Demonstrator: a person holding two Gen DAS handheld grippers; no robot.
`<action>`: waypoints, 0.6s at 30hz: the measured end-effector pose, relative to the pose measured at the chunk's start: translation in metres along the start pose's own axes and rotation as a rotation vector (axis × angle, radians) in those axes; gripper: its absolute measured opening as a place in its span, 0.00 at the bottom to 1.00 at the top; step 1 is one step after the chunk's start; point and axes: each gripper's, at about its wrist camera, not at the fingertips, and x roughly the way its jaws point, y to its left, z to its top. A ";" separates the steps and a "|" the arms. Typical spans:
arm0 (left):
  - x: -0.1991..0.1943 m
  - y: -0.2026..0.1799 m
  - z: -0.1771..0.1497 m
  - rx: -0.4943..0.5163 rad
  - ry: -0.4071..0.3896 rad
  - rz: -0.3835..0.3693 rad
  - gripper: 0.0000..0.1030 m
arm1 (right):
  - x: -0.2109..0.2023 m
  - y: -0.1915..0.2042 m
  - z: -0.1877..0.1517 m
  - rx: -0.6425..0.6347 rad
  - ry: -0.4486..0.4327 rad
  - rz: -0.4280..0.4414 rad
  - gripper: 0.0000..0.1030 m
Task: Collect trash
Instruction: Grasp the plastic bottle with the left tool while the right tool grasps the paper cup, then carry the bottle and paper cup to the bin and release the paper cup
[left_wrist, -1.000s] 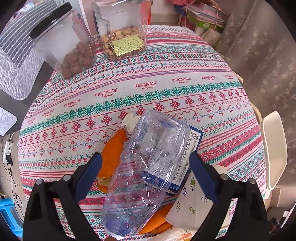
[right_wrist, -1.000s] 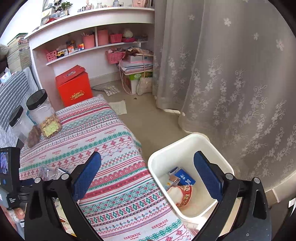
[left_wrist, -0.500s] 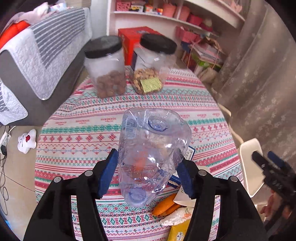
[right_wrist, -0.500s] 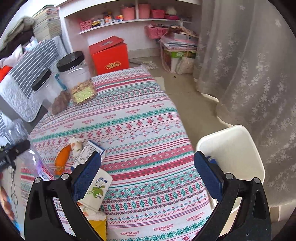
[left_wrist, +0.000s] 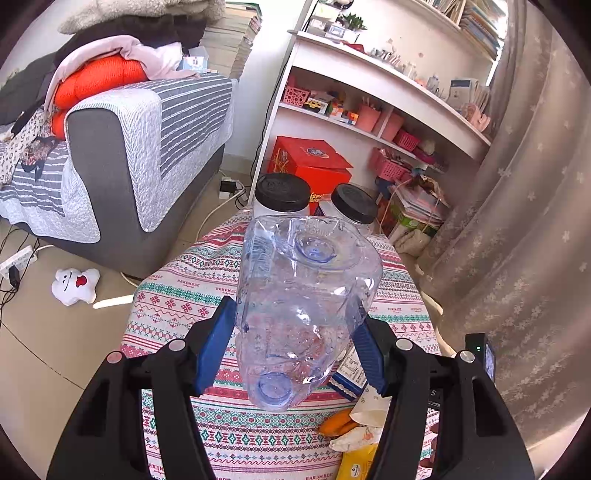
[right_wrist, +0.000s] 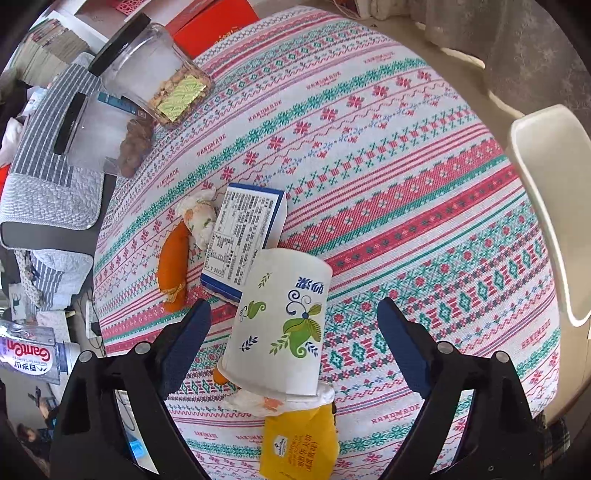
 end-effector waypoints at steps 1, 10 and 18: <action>0.002 0.001 -0.001 -0.001 0.005 -0.004 0.59 | 0.003 0.001 0.000 0.000 0.002 -0.006 0.84; 0.006 -0.003 -0.008 0.005 0.028 -0.003 0.59 | 0.021 -0.002 0.018 -0.011 0.044 0.001 0.70; 0.019 -0.008 -0.014 0.003 0.052 0.005 0.59 | -0.008 0.001 0.025 -0.042 -0.046 0.085 0.52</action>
